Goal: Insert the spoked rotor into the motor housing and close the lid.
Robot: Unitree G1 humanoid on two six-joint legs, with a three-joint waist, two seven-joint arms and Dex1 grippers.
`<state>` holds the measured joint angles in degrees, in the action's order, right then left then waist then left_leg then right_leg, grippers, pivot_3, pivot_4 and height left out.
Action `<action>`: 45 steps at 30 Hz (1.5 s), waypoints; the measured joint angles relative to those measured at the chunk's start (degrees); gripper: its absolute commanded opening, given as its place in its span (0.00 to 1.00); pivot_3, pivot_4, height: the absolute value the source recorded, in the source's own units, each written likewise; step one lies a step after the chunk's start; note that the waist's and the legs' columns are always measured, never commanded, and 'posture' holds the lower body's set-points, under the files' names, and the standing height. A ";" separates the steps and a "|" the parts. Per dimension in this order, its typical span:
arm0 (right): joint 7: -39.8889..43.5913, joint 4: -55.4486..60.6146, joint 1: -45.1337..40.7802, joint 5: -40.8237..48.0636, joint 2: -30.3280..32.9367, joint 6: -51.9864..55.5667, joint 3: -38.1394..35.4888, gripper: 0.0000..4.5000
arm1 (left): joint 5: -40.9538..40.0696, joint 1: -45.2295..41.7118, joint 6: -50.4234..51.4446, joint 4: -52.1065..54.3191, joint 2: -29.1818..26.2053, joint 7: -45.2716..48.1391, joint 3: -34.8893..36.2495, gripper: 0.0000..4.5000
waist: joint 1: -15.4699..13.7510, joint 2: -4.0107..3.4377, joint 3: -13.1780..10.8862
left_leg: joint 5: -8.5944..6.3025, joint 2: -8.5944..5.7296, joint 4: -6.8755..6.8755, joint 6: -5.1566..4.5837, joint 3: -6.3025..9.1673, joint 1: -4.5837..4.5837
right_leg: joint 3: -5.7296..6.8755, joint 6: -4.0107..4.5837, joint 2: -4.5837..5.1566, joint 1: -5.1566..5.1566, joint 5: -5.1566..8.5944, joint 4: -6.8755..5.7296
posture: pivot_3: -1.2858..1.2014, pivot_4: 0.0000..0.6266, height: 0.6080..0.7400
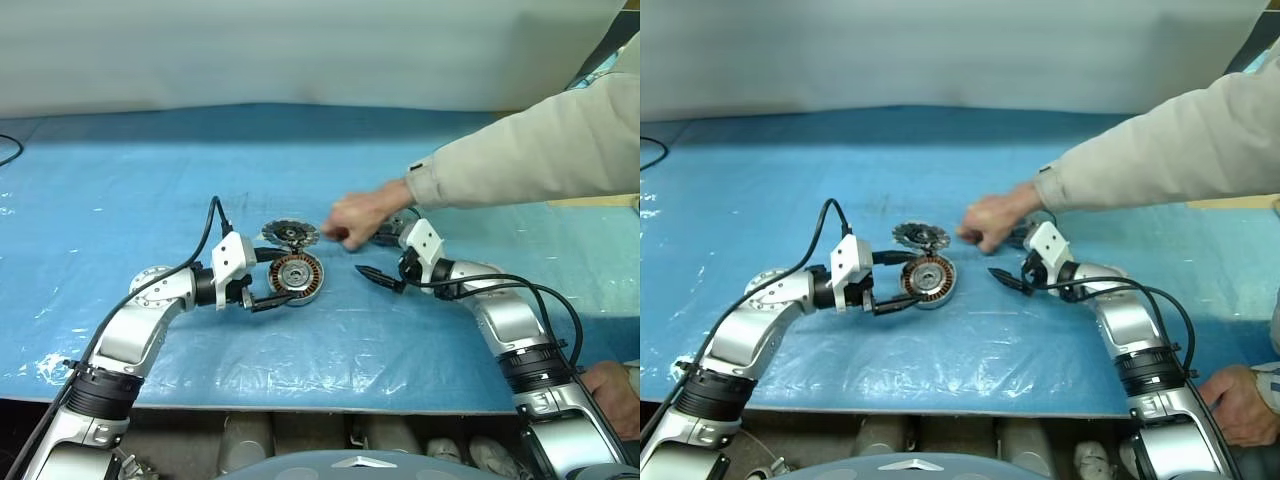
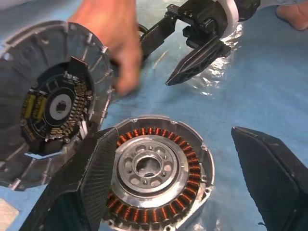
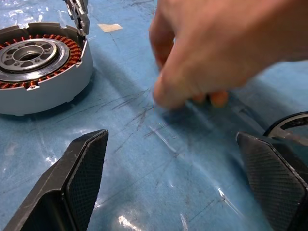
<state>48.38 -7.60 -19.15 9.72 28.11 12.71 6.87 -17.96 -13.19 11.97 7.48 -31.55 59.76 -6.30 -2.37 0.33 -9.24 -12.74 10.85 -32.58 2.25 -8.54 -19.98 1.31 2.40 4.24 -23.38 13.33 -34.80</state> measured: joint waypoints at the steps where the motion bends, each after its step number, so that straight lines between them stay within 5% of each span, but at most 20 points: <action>1: 0.04 0.00 0.00 0.00 0.00 0.00 0.00 1.00 | 0.00 -0.09 0.01 -0.08 0.00 0.00 -0.08 0.88 | 0.00 0.00 0.00 | 0.00 0.00 0.00 0.00 0.00 0.00 | 0.00 0.00 0.00 0.00 0.00 0.00 | 0.52 0.24 1.00; 12: 0.72 1.67 -0.21 0.04 0.02 0.03 0.00 1.00 | 0.01 -0.10 -0.04 -0.84 0.00 0.07 -0.12 0.88 | -0.01 0.00 0.00 | 0.00 0.01 -0.02 0.00 0.00 0.00 | 0.00 0.00 0.00 0.00 0.00 -0.02 | 0.52 0.24 1.00; 25: -0.99 -1.03 -5.63 -0.23 -7.15 -0.27 1.44 1.00 | -2.72 0.56 2.63 -0.25 -1.99 -2.50 5.08 0.88 | 0.06 0.00 0.00 | 0.00 0.01 -0.08 0.00 0.00 0.01 | 0.01 0.01 0.00 -0.01 0.00 -0.06 | 0.52 0.24 1.00; 45: -9.60 -37.23 -22.74 -7.75 -19.20 -19.63 2.57 1.00 | -3.34 -2.63 3.77 0.13 -3.96 -0.87 5.83 0.88 | 0.21 0.00 0.00 | 0.01 0.02 -0.22 0.01 0.00 0.06 | 0.02 0.05 0.01 -0.08 -0.03 -0.20 | 0.52 0.24 1.00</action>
<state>38.78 -44.82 -41.88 1.97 8.91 -6.92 9.44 -21.31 -15.82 15.75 7.61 -35.51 58.89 -0.46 -2.16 0.33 -9.24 -12.72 10.87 -32.80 2.26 -8.54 -19.92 1.33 2.45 4.25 -23.46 13.30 -35.00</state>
